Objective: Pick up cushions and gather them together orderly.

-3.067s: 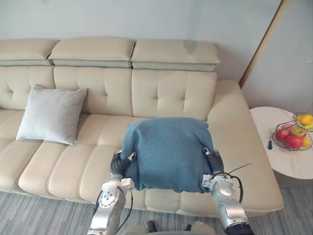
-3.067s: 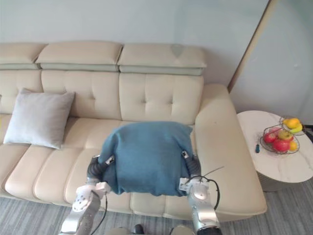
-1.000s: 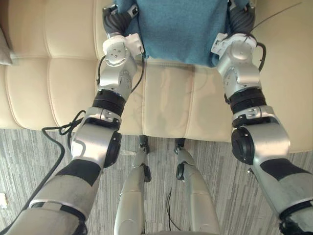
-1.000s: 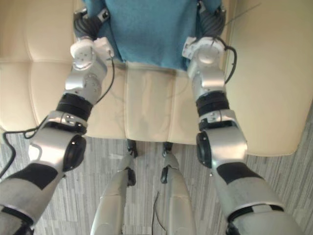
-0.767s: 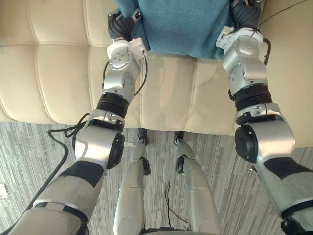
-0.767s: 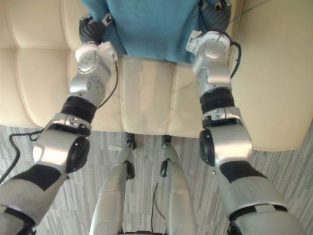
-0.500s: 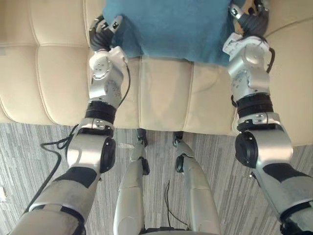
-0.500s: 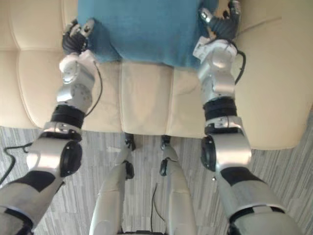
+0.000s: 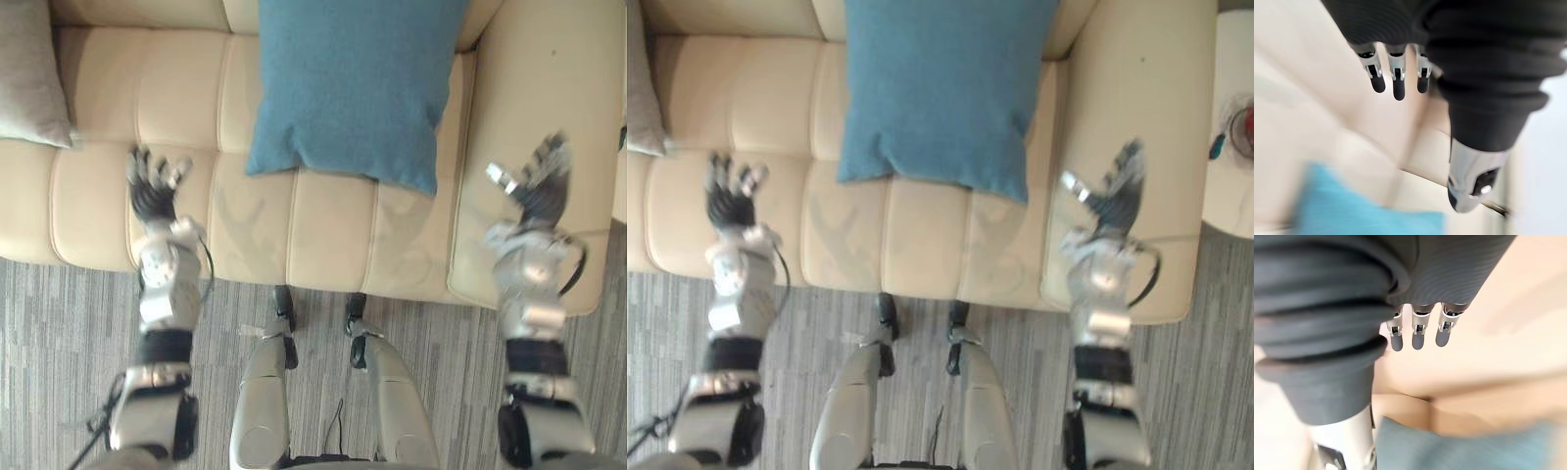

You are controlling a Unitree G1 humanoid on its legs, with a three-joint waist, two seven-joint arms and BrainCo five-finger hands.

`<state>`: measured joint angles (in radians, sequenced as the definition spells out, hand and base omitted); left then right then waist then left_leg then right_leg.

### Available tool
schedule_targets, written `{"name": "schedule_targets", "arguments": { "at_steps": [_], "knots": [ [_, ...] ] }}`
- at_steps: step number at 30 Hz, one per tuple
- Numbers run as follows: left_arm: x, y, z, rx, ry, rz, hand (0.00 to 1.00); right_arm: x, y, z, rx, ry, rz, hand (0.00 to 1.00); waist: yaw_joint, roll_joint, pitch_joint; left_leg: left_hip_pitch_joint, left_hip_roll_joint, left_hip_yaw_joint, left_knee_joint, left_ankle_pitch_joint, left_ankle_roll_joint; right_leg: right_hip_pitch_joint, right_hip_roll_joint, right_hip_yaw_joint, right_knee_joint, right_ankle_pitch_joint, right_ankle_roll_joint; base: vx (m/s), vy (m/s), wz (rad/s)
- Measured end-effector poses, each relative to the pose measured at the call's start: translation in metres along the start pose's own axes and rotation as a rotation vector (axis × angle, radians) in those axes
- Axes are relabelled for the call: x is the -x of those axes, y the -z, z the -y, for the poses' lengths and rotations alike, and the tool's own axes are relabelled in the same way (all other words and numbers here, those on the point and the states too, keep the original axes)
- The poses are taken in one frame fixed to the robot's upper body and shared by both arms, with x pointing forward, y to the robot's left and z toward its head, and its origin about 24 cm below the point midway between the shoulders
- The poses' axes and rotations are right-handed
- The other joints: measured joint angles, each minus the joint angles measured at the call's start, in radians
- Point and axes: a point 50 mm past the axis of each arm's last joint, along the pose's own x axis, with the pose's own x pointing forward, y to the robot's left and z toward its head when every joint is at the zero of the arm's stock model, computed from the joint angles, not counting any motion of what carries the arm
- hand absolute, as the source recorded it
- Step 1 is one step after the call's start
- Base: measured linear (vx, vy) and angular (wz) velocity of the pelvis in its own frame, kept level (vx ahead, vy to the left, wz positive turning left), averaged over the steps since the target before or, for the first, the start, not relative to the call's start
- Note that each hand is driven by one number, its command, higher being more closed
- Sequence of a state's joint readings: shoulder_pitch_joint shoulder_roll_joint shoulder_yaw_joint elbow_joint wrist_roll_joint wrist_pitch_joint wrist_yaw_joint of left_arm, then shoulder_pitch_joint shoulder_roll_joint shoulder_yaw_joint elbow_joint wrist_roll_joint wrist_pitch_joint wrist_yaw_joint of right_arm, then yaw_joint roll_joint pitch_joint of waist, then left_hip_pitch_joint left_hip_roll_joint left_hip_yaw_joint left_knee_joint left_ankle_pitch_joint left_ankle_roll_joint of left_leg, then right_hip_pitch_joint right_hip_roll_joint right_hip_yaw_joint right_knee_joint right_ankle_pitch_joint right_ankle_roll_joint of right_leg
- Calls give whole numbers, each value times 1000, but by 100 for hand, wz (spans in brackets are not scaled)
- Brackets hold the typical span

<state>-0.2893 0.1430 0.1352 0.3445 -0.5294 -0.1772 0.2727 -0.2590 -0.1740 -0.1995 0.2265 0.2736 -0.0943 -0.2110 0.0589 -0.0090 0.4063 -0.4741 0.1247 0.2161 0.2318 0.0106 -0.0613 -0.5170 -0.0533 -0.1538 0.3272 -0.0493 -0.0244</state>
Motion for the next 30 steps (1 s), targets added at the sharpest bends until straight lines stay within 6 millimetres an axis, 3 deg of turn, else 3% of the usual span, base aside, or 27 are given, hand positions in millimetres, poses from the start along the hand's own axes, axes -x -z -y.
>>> {"name": "schedule_targets", "arguments": {
  "at_steps": [2,4,6,9,12,15,20,26,27,28,30],
  "knots": [
    [32,55,-19,-57,-34,-219,0,36,58,2,16,1,-225,0,3,-2,-38,65,0,8,-2,-14,1,64,0,0,1,-19,2,94,-13,0],
    [49,78,-34,-104,-54,-320,0,56,83,8,20,19,-336,0,2,-1,-73,96,-1,10,-4,-26,0,94,0,0,-1,-29,3,92,-2,-3],
    [81,109,-62,-170,-109,-483,0,91,121,24,42,73,-518,0,3,-1,-142,157,-1,20,-6,-49,-3,152,-1,5,-8,-47,12,130,16,-9],
    [116,135,-94,-215,-205,-656,0,137,157,44,17,160,-734,0,-1,0,-228,240,-3,22,-22,-68,-10,238,-1,3,-41,-63,26,110,35,-3],
    [140,149,-115,-257,-260,-776,0,168,175,56,14,218,-873,0,-3,-2,-285,307,-7,26,-51,-74,-12,306,-2,1,-77,-70,37,72,26,-4],
    [159,158,-126,-284,-288,-860,0,178,181,61,10,230,-925,0,-4,-2,-332,362,-12,40,-80,-75,-11,361,-3,6,-117,-61,47,39,42,-9],
    [182,167,-134,-321,-299,-958,0,186,186,63,41,214,-973,0,0,-3,-370,443,-18,82,-126,-76,-10,419,1,43,-170,-30,50,39,54,-22],
    [184,170,-134,-325,-298,-982,0,185,192,53,81,163,-1021,0,-3,1,-347,460,-16,137,-100,-90,10,411,1,78,-137,16,92,-28,52,-31],
    [182,170,-133,-309,-312,-975,0,186,193,53,96,155,-1029,0,-2,3,-338,455,-5,146,-86,-97,22,402,2,79,-114,21,101,-163,23,-21],
    [182,169,-135,-281,-349,-965,0,186,194,50,96,150,-1035,0,6,8,-330,441,5,161,-77,-100,26,340,-16,48,74,-50,69,-175,13,-18],
    [181,167,-140,-280,-379,-956,0,190,196,52,100,154,-1056,0,1,-5,-331,436,6,156,-71,-101,33,310,-59,30,320,-126,97,-117,-29,0]
  ]
}}
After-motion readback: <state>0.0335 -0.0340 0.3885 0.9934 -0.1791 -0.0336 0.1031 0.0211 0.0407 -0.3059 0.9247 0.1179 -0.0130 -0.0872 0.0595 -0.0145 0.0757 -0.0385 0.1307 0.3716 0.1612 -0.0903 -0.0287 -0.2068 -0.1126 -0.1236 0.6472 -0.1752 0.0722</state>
